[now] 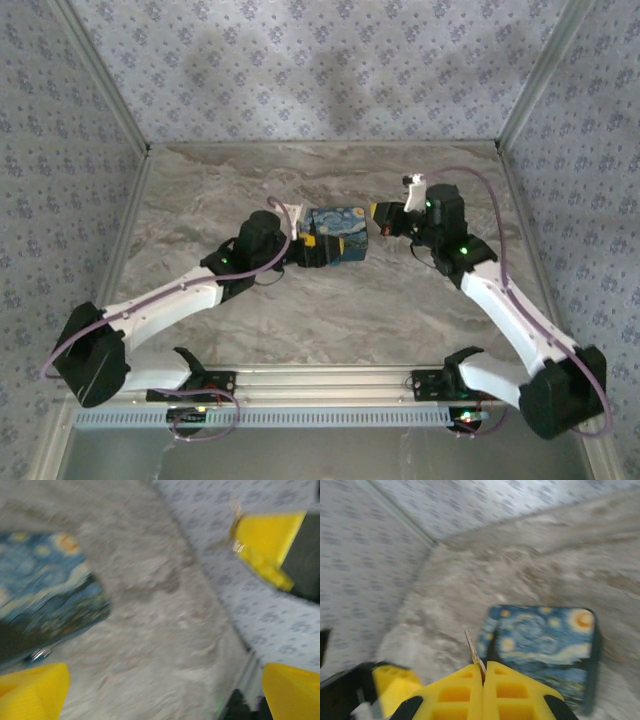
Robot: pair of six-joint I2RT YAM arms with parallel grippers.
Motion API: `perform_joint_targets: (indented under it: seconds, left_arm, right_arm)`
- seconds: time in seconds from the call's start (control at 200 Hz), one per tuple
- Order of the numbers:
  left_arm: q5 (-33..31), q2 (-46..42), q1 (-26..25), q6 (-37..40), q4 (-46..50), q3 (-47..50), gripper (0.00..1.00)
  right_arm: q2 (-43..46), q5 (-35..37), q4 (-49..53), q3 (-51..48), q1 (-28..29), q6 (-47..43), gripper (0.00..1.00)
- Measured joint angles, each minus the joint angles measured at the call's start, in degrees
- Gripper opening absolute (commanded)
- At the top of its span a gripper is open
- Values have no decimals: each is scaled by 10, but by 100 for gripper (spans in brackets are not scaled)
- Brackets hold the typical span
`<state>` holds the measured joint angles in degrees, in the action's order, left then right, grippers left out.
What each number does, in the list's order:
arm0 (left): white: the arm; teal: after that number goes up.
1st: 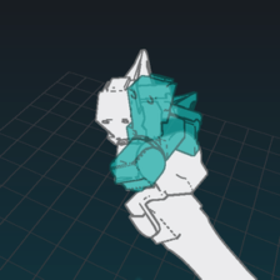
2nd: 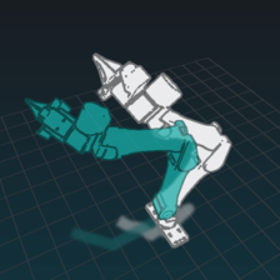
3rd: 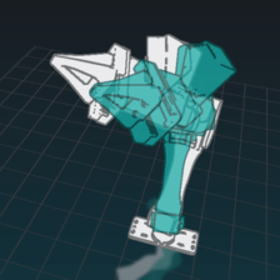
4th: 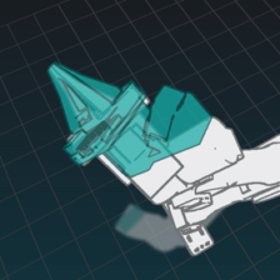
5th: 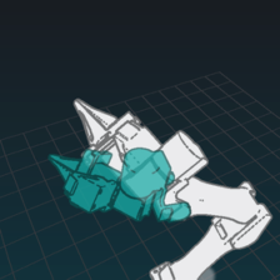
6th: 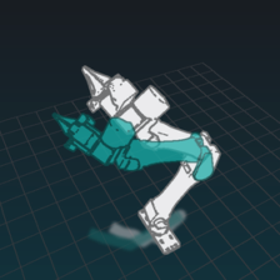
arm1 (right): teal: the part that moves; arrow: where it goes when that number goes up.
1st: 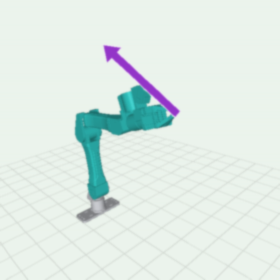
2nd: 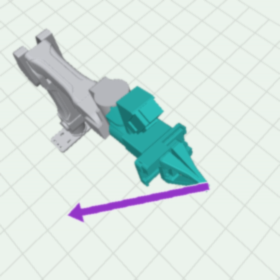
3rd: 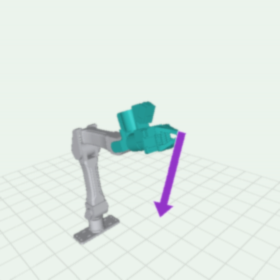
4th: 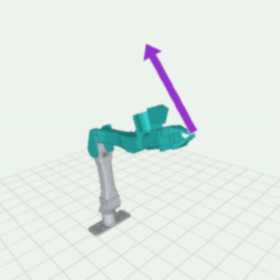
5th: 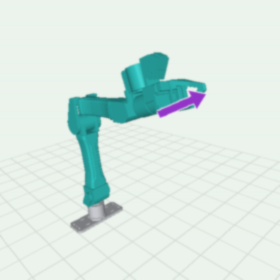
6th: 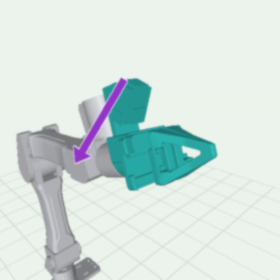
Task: Unlock the padlock with the key
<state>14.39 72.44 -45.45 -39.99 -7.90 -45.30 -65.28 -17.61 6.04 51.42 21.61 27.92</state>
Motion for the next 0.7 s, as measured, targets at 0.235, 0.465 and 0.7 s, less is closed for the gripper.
perform_joint_targets:
  seconds: [0.235, 0.465, 0.7]
  left_arm:
    - [-76, 93, -44, 63, -76, 88, 98]
    - [-118, 202, -57, 95, -180, 92, 98]
    - [-145, 276, -57, 114, -279, 91, 98]
  right_arm:
    - [-151, 94, 42, 68, -2, -35, 0]
    - [-252, 136, 41, 124, -15, -45, 0]
    - [-315, 150, 40, 163, -24, -49, 0]
